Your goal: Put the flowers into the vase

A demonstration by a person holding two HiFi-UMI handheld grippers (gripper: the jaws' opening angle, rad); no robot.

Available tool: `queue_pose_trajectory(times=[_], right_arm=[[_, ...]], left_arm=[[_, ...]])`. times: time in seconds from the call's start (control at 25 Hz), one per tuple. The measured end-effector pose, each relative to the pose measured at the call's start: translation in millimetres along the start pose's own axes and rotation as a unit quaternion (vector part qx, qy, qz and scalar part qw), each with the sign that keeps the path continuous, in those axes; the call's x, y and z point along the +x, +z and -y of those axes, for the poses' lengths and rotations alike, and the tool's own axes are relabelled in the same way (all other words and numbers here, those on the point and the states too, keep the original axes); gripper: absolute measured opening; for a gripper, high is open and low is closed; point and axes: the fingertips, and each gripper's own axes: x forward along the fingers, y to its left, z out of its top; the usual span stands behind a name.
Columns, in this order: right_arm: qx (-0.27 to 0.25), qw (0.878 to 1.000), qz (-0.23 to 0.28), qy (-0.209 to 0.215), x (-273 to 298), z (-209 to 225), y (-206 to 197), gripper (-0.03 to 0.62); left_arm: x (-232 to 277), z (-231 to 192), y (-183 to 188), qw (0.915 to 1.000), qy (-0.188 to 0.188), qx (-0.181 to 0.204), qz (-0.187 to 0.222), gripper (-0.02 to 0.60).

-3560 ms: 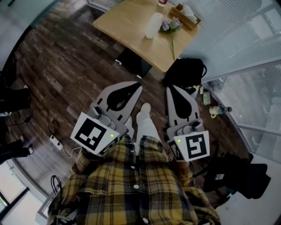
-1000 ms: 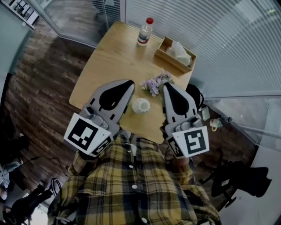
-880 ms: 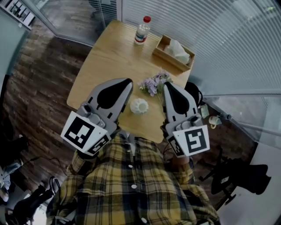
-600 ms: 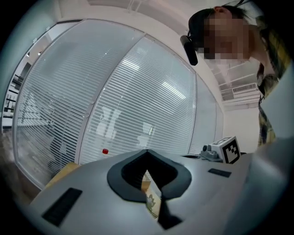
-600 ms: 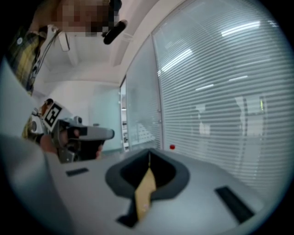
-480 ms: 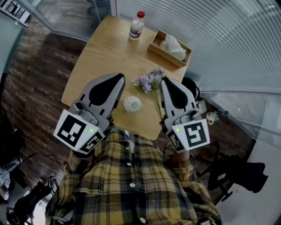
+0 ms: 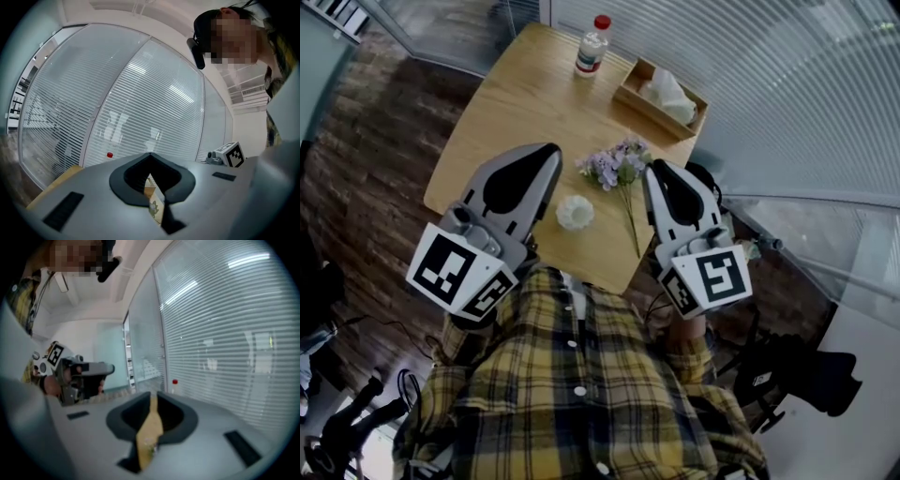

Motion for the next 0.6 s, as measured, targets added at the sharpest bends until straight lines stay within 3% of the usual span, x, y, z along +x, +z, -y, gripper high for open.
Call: queue_pose_trajectory(times=[0.32,0.6], right_arm=[[0.000,1.000,-0.010,-0.007,-7,3,-4,0.086],[0.019,0.997,-0.071,0.017,0,2,-32,0.175]], left_arm=[[-5,-1,-3,1.0000,0.005,-0.003,0.000,0.008],[-4,-5,-5,1.0000,0.006,-0.006,0.002,0.009]])
